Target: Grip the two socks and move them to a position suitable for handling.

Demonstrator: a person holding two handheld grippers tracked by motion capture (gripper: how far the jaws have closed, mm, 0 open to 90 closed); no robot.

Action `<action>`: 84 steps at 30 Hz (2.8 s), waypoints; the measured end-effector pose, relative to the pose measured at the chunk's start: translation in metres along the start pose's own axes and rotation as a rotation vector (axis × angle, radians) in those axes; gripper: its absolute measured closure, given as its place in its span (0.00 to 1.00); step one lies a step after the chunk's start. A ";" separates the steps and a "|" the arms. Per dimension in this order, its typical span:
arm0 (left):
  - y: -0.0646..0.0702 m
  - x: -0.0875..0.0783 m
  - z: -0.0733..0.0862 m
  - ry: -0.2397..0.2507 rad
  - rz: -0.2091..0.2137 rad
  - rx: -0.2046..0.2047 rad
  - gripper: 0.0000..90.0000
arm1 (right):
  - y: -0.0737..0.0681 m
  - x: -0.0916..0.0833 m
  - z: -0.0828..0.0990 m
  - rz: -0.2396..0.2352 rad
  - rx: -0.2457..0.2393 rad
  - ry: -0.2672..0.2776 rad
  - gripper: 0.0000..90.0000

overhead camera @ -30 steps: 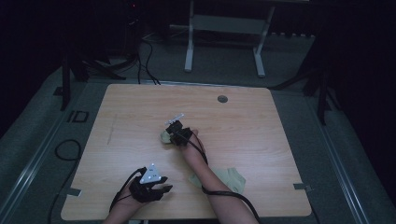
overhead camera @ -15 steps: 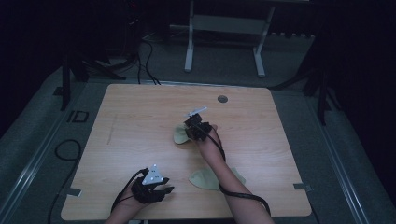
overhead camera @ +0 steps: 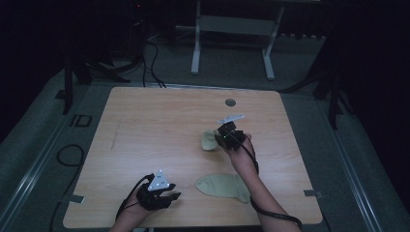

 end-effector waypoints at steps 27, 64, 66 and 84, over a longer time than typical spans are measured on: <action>0.003 0.030 -0.077 0.015 -0.015 0.062 0.67 | 0.006 0.023 0.074 0.020 0.023 -0.083 0.47; -0.018 0.127 -0.128 -0.154 -0.103 0.214 0.99 | 0.001 -0.005 0.084 -0.078 -0.045 -0.094 0.94; -0.018 0.126 -0.128 -0.153 -0.101 0.213 0.99 | 0.002 -0.008 0.082 -0.080 -0.043 -0.083 0.94; -0.018 0.125 -0.128 -0.162 -0.123 0.310 0.99 | 0.063 -0.050 0.086 -0.016 0.108 -0.007 0.94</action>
Point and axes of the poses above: each handheld gripper's, and its own axes: x roughly forward along the jaws, z roughly out of its underside, y roughly to its right, the point moved 3 cm from there along x, roughly forward along the jaws, and after that the axes turned 8 degrees about -z, right-handed, at the moved point
